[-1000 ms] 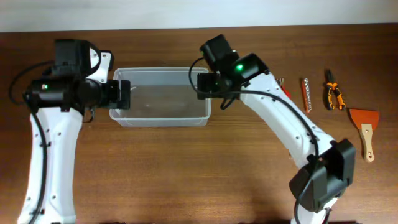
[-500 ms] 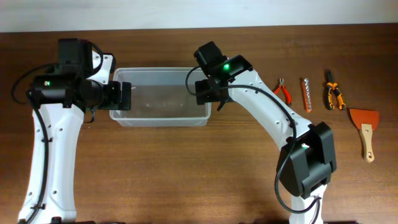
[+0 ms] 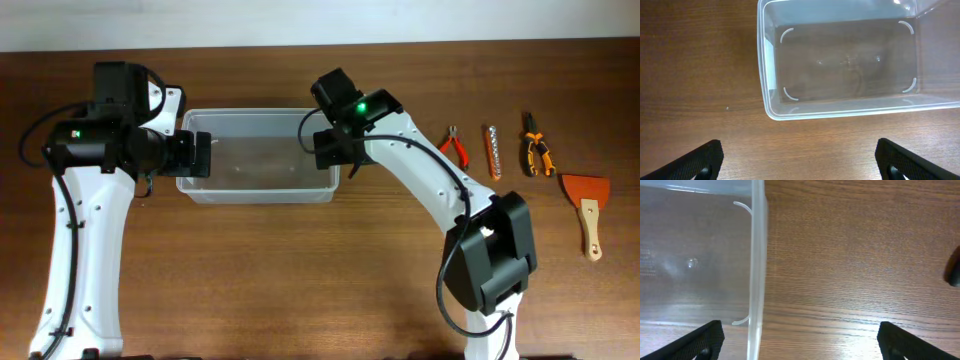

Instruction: Pack container

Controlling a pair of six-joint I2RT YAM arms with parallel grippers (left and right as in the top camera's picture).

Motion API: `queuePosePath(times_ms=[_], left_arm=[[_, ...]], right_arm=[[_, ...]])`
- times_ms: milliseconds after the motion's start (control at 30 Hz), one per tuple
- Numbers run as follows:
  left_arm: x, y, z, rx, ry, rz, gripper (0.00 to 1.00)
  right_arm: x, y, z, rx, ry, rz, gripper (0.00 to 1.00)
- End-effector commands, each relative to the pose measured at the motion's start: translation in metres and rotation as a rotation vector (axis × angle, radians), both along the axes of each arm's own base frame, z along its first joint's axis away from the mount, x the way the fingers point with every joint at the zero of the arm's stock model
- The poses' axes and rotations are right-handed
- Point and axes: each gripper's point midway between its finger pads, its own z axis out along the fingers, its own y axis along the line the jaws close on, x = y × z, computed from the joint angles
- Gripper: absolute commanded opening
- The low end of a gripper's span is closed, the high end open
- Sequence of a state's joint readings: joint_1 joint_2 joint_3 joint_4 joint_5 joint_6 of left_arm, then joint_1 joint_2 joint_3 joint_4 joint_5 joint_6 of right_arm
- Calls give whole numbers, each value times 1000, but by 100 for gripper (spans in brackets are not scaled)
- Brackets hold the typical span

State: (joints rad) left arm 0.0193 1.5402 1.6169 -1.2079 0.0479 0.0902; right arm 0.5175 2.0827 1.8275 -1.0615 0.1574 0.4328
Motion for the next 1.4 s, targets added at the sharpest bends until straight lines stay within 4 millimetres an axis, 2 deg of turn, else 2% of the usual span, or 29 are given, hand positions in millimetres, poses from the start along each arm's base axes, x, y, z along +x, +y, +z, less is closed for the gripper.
queuePosePath(times_ms=[0,400,500,533,567,633,867,1067,1267,1333,1367], left_arm=[[3,2,5,3,-16,3,99],[3,2,5,4,-14,3,99],[3,2,5,4,-14,3,99],[3,2,5,4,-14,3,99],[3,2,5,4,-14,3,99],[3,2,5,4,-15,3,99],[3,2,5,4,-16,3,99],[3,2,5,4,-15,3,99],[3,2,5,4,-16,3,99],[3,2,5,4,-16,3,99],[3,2,5,4,-16,3,99]], right_arm=[[9,-4,3,-12,-25,-6,99],[14,-1,0,-1,-40,-8,99],[14,-1,0,-2,-40,-5,88],[15,-1,0,-2,-41,-5,87],[15,-1,0,-1,-41,-5,88],[15,0,0,0,-44,-5,95],[20,3,-3,6,-56,-4,100],[18,2,-22,-17,-15,-4,99],[19,2,-21,-15,-21,3,99],[19,2,-21,-15,-22,3,92],[19,3,-21,-15,-22,3,83]])
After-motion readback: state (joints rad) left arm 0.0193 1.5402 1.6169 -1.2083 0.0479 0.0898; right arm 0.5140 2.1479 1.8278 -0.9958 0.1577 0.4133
